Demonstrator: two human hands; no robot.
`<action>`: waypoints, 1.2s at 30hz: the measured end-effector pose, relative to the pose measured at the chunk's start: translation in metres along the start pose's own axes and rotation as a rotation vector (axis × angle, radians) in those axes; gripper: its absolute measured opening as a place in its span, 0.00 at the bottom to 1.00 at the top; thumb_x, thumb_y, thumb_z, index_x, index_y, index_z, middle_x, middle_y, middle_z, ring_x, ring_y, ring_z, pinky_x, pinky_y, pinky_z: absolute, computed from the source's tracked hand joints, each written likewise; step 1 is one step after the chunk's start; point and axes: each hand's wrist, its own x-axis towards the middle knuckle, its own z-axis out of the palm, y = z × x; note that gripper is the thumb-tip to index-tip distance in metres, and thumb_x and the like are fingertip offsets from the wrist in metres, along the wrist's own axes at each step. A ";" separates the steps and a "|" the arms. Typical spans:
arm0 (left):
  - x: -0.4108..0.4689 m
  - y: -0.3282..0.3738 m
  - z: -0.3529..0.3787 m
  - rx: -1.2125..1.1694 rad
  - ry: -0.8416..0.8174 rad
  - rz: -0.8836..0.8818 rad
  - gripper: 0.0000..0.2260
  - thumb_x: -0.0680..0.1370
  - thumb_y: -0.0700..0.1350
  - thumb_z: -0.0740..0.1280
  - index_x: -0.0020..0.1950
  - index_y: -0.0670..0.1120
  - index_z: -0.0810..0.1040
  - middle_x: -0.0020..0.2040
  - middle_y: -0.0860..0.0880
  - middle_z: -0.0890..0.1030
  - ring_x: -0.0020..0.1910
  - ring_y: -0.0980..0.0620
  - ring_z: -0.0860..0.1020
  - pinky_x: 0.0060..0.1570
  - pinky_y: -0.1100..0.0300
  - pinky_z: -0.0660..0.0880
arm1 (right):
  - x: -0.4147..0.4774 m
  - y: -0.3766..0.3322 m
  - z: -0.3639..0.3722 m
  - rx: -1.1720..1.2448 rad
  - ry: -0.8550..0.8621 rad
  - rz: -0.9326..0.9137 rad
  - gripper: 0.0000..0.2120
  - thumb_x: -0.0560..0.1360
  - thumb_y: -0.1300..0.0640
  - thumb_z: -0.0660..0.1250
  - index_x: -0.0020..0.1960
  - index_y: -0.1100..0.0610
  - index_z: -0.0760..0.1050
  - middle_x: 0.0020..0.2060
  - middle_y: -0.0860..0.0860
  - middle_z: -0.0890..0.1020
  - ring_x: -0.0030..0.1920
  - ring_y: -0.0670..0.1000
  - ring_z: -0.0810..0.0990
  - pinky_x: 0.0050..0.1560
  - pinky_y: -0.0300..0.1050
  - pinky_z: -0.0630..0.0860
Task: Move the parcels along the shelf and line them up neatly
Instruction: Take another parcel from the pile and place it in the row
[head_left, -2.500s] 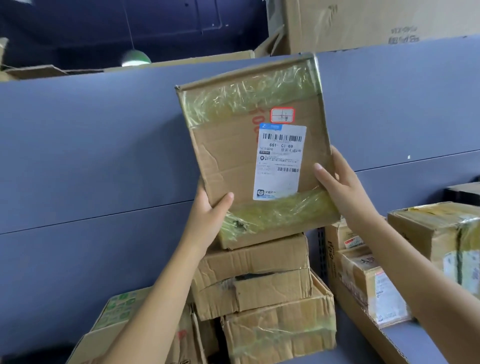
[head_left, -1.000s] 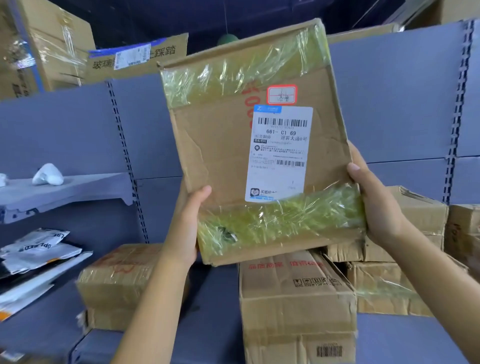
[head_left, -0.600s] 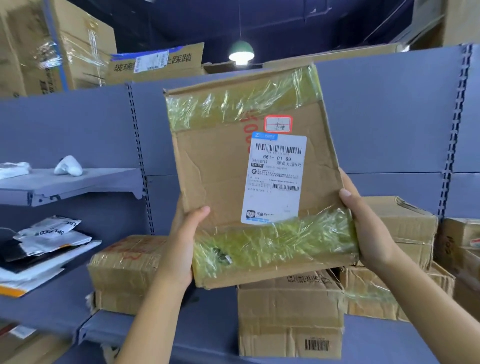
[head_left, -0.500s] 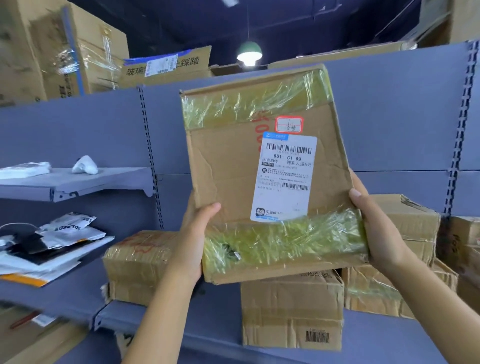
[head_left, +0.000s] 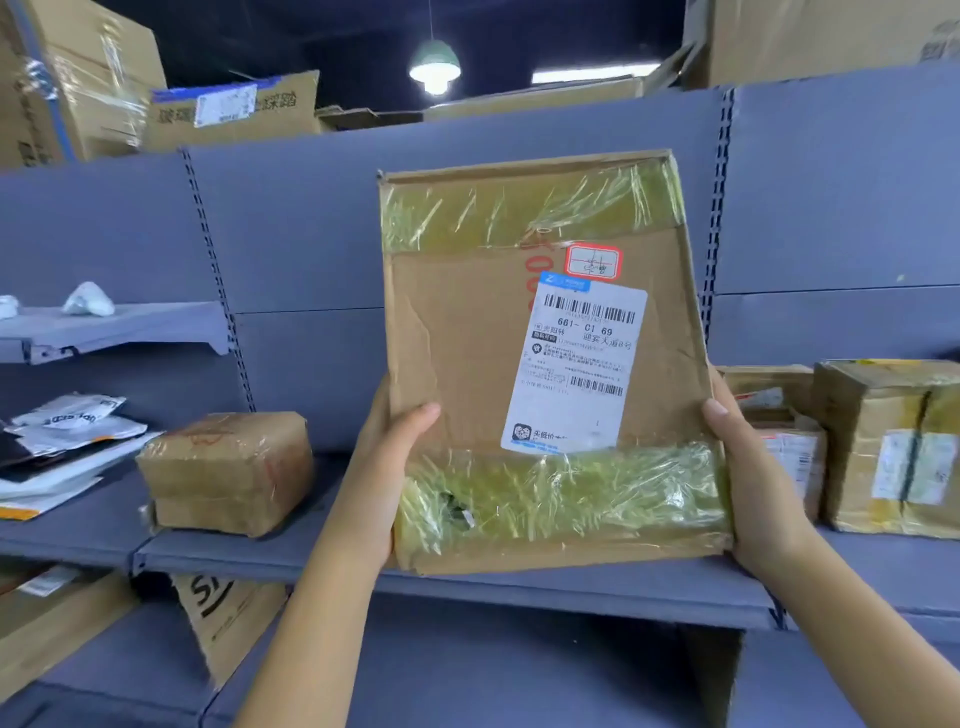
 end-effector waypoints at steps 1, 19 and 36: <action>-0.009 0.002 0.006 0.006 -0.004 0.006 0.13 0.76 0.47 0.66 0.60 0.58 0.75 0.51 0.66 0.81 0.52 0.70 0.77 0.55 0.64 0.69 | -0.008 -0.004 -0.006 0.005 0.004 0.022 0.18 0.80 0.51 0.53 0.61 0.30 0.71 0.63 0.35 0.77 0.66 0.40 0.73 0.66 0.45 0.70; -0.072 0.012 0.062 -0.020 -0.257 -0.134 0.09 0.76 0.59 0.60 0.56 0.65 0.69 0.52 0.72 0.72 0.55 0.72 0.69 0.62 0.62 0.58 | -0.106 -0.054 -0.066 -0.105 0.194 0.169 0.19 0.69 0.35 0.62 0.58 0.21 0.66 0.69 0.34 0.70 0.72 0.42 0.66 0.74 0.57 0.59; -0.110 -0.010 -0.004 -0.111 -0.402 -0.164 0.27 0.76 0.61 0.57 0.75 0.57 0.61 0.71 0.63 0.65 0.70 0.63 0.61 0.70 0.60 0.54 | -0.188 -0.060 0.001 -0.170 0.283 0.178 0.31 0.66 0.30 0.66 0.68 0.29 0.63 0.70 0.36 0.70 0.72 0.45 0.66 0.73 0.60 0.59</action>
